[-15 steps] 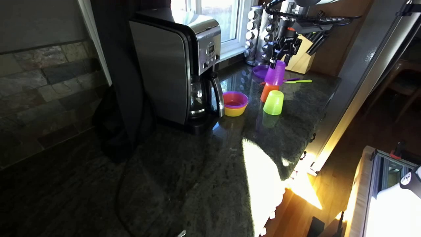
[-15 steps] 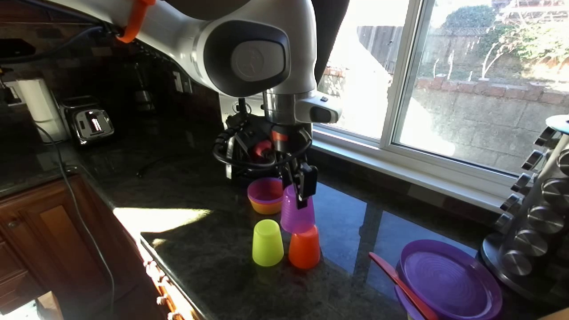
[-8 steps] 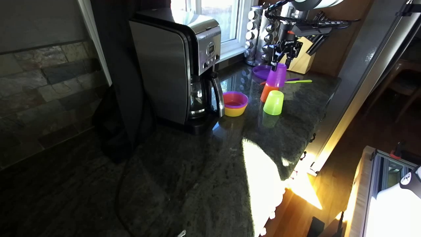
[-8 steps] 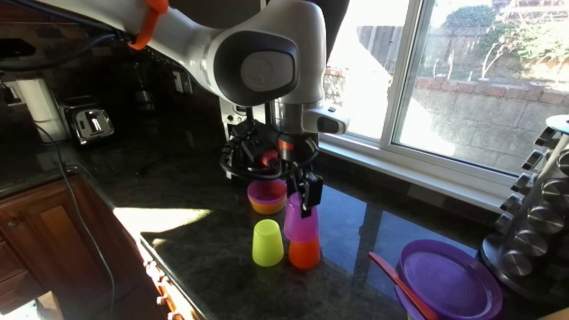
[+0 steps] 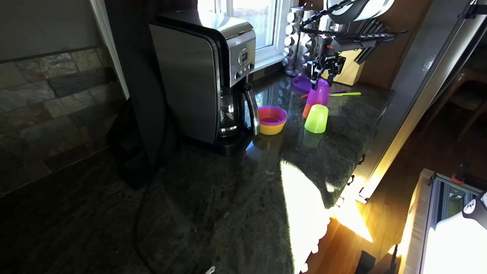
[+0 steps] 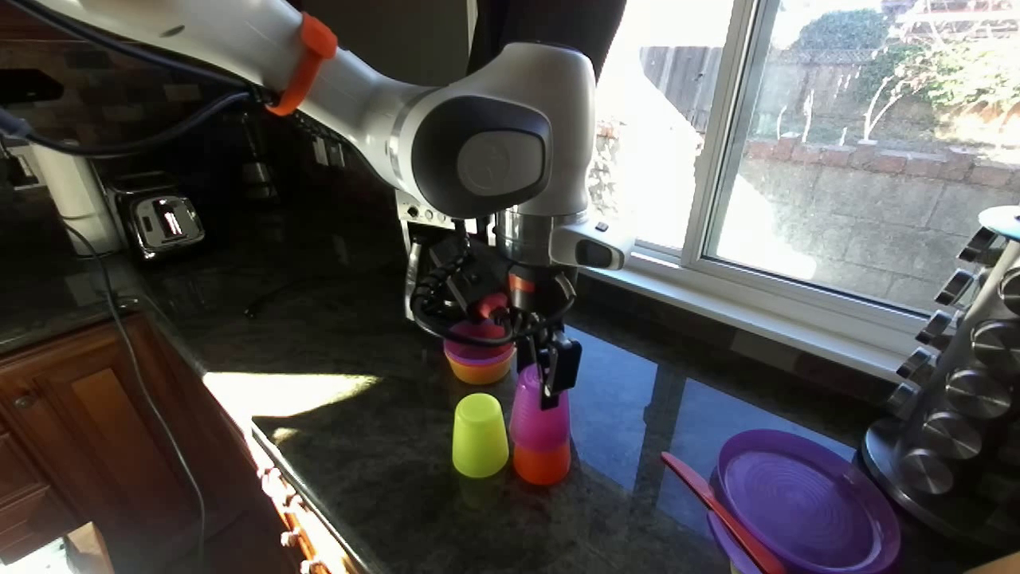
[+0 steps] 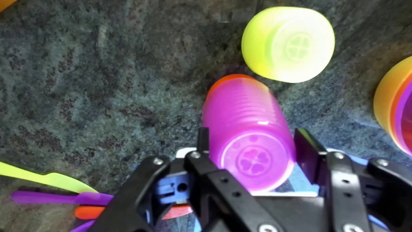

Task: Pick up the purple and yellow cup and place on the orange cup

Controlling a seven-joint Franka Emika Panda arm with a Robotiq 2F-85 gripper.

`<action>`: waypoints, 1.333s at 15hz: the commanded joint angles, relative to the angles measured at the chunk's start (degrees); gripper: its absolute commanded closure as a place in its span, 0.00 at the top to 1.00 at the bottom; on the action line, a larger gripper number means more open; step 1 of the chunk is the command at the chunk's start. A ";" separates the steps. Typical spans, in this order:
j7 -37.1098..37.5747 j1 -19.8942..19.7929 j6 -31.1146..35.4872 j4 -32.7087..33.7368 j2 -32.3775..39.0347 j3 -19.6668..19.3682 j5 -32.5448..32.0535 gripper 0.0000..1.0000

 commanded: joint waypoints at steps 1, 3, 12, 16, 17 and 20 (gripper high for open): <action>0.86 0.29 -1.44 1.75 1.97 -0.25 1.64 0.58; 1.53 0.40 -1.91 1.91 2.07 -0.18 1.94 0.91; 12.83 2.17 -13.92 -0.20 -4.13 1.19 4.44 1.00; 16.02 2.82 -14.88 -1.63 -4.48 2.13 4.23 1.00; 16.36 2.92 -13.98 -2.30 -4.29 2.27 4.32 1.00; 14.79 3.01 -8.86 -4.93 -4.05 2.33 5.03 1.00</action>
